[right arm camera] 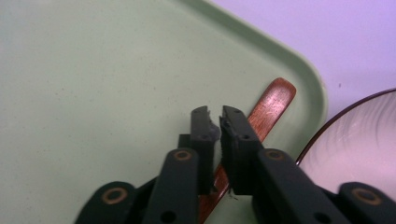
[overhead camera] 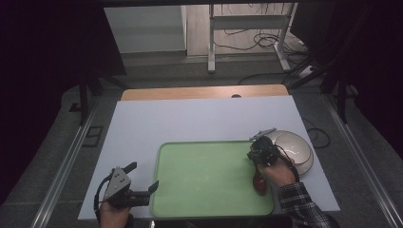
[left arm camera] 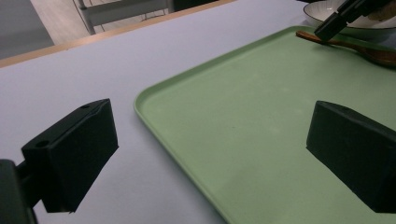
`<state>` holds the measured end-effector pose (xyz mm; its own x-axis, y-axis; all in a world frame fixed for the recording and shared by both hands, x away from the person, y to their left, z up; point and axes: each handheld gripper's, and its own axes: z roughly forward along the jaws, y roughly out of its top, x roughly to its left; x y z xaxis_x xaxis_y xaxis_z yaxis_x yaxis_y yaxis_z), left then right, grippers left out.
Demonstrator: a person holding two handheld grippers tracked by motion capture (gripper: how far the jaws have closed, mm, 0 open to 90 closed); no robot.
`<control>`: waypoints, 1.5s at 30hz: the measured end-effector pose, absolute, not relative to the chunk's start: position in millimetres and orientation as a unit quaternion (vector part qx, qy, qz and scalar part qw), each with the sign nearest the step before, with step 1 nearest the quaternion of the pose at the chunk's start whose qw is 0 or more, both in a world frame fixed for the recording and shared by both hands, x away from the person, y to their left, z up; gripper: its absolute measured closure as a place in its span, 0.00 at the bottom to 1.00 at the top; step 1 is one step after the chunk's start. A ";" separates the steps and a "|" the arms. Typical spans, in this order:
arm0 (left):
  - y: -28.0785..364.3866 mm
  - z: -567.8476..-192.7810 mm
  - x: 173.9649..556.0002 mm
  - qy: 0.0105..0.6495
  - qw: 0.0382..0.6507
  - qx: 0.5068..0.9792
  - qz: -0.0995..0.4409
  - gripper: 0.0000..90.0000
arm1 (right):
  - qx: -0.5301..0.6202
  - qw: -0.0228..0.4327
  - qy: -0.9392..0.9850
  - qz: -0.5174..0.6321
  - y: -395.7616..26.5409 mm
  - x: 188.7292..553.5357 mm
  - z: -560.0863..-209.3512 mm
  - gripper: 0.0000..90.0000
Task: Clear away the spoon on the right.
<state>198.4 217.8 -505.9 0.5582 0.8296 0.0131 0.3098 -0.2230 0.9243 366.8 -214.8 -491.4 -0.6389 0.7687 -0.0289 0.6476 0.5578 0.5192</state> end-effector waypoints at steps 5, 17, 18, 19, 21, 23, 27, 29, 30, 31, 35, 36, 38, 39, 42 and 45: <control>217.6 -506.0 198.5 0.388 0.490 0.734 0.266 0.02 | 0.401 0.133 0.872 0.246 -214.8 364.9 -488.7 0.81; 217.4 -506.3 198.6 0.388 0.490 0.734 0.265 0.02 | 0.389 0.139 0.873 0.260 -214.7 361.8 -483.8 0.64; 217.5 -506.3 198.7 0.389 0.491 0.734 0.265 0.02 | 0.386 0.141 0.873 0.264 -215.1 361.7 -483.0 0.58; 217.5 -506.3 198.7 0.389 0.491 0.734 0.265 0.02 | 0.386 0.141 0.873 0.264 -215.1 361.7 -483.0 0.58; 217.4 -506.3 198.7 0.389 0.490 0.734 0.264 0.02 | 0.384 0.141 0.872 0.267 -215.8 361.8 -482.3 0.53; 217.4 -506.4 198.7 0.389 0.490 0.734 0.264 0.02 | 0.385 0.144 0.870 0.272 -216.5 362.0 -481.5 0.47; 217.6 -506.4 198.7 0.389 0.491 0.734 0.264 0.02 | 0.384 0.145 0.866 0.287 -219.0 362.5 -479.1 0.37; 217.6 -506.5 198.8 0.389 0.490 0.734 0.264 0.02 | 0.382 0.149 0.863 0.294 -219.8 361.9 -477.6 0.31; 217.5 -506.5 198.8 0.389 0.490 0.734 0.264 0.02 | 0.382 0.149 0.863 0.294 -219.8 361.9 -477.6 0.31; 217.5 -506.5 198.9 0.389 0.490 0.734 0.264 0.02 | 0.380 0.151 0.862 0.299 -220.6 361.2 -476.7 0.27; 217.7 -506.4 198.9 0.389 0.491 0.734 0.264 0.02 | 0.376 0.153 0.863 0.301 -221.3 359.7 -475.2 0.22; 217.8 -506.4 198.9 0.389 0.491 0.734 0.264 0.02 | 0.376 0.154 0.862 0.304 -221.4 358.8 -474.4 0.20; 217.7 -506.6 198.8 0.390 0.491 0.734 0.263 0.02 | 0.370 0.156 0.863 0.307 -221.6 357.2 -472.3 0.18; 217.6 -506.5 198.8 0.390 0.491 0.734 0.263 0.02 | 0.367 0.157 0.863 0.308 -221.5 356.5 -471.8 0.17; 217.5 -506.6 198.8 0.389 0.490 0.734 0.263 0.02 | 0.360 0.159 0.864 0.315 -221.4 353.3 -469.0 0.14; 217.6 -506.5 198.7 0.389 0.491 0.734 0.263 0.02 | 0.358 0.158 0.860 0.327 -221.8 350.0 -465.9 0.10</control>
